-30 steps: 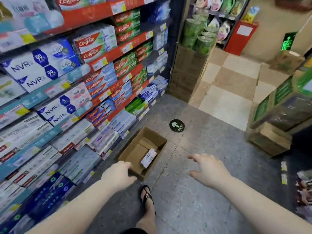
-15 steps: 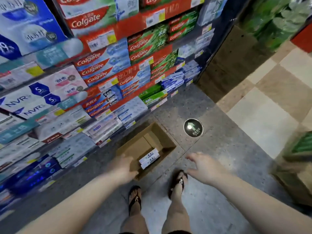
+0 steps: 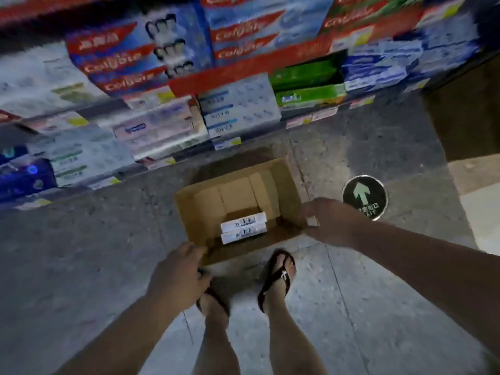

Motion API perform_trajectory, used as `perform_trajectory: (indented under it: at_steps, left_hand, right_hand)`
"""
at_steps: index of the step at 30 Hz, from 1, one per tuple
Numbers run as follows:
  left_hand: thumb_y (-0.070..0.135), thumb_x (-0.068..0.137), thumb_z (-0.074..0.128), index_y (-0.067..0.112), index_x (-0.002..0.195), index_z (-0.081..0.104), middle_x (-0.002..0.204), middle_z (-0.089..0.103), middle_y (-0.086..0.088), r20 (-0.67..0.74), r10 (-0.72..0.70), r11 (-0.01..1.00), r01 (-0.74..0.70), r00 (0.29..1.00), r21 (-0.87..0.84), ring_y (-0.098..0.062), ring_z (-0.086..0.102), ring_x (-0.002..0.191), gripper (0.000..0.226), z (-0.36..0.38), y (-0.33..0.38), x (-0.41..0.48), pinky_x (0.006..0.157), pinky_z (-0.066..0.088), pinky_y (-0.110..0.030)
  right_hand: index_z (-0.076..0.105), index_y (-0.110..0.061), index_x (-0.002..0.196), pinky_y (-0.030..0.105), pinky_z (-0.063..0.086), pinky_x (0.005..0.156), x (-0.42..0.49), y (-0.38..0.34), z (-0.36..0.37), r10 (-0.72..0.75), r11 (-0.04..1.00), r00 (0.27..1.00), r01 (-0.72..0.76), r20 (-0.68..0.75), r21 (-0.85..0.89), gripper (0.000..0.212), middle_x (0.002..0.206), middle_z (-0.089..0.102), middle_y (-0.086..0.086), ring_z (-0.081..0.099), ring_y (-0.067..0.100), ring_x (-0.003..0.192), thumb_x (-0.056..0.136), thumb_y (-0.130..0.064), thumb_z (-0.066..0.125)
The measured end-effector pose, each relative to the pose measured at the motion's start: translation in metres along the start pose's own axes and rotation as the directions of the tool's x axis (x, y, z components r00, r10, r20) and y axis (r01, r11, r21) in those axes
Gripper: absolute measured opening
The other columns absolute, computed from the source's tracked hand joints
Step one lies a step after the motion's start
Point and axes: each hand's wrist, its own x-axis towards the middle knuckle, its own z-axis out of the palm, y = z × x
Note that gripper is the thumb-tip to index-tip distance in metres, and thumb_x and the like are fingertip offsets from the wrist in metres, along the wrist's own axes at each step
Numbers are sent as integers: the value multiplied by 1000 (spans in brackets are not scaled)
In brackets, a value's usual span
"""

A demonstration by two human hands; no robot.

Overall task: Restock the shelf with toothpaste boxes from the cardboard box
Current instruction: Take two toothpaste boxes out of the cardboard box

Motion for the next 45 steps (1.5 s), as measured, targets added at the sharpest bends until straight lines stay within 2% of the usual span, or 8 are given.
perform_trajectory:
  at_steps: [4,7,14,18,25,34,40,45]
  left_hand:
    - [37,85,58,24,133,42,133,46,1,-32,-3,997,1,999,-71,-20,49,118,52,46,0,60,96,45,-33]
    - [37,84,58,25,135,39,135,43,1,-17,-13,997,11,1000,-78,-20,49,118,56,80,-12,101,95,44,-34]
    - [38,85,59,26,140,30,141,38,0,47,-48,993,52,998,-103,-20,44,123,63,151,-46,177,99,45,-36]
    - [35,83,63,28,140,27,145,33,0,48,-59,984,66,997,-164,-20,40,128,68,177,-59,210,103,42,-41]
    - [35,82,64,27,144,17,151,26,-3,56,-135,963,144,989,-228,-23,33,136,78,207,-79,253,109,34,-43]
    - [32,73,74,29,145,11,153,22,-3,92,-109,930,134,990,-341,-22,29,138,96,233,-88,271,112,30,-40]
    - [38,74,72,29,144,16,153,20,-1,106,27,991,-13,994,-134,-25,21,139,90,236,-84,286,112,28,-41]
    - [40,78,66,25,143,22,147,27,0,101,109,993,-114,989,42,-24,24,135,79,236,-85,305,107,29,-39]
  right_hand:
    - [52,-20,123,40,44,99,84,24,36,-8,997,999,12,41,-80,41,127,53,6,50,25,118,87,-37,56]
    - [45,-23,133,36,40,102,141,31,72,-44,995,998,48,38,-86,49,136,50,5,46,24,124,87,-35,57]
    - [46,-25,131,33,40,98,249,48,164,-92,995,993,94,78,-21,49,139,45,3,46,21,122,86,-36,60]
    - [39,-29,136,30,38,94,286,58,196,-89,992,996,92,28,-90,57,142,41,2,41,22,127,84,-39,61]
    - [27,-32,142,41,31,111,328,73,222,-124,991,985,130,121,-42,84,150,31,2,30,23,136,72,-39,73]
    - [40,-17,138,34,32,108,329,85,233,-214,977,975,213,-53,-15,63,140,45,5,37,22,130,81,-26,66]
    - [48,-8,129,26,38,90,302,88,197,-143,958,942,209,-305,196,54,127,52,12,48,17,110,80,-16,68]
    - [46,-9,131,26,38,90,301,87,188,-133,955,943,204,-305,216,54,130,50,13,44,13,107,81,-15,67]
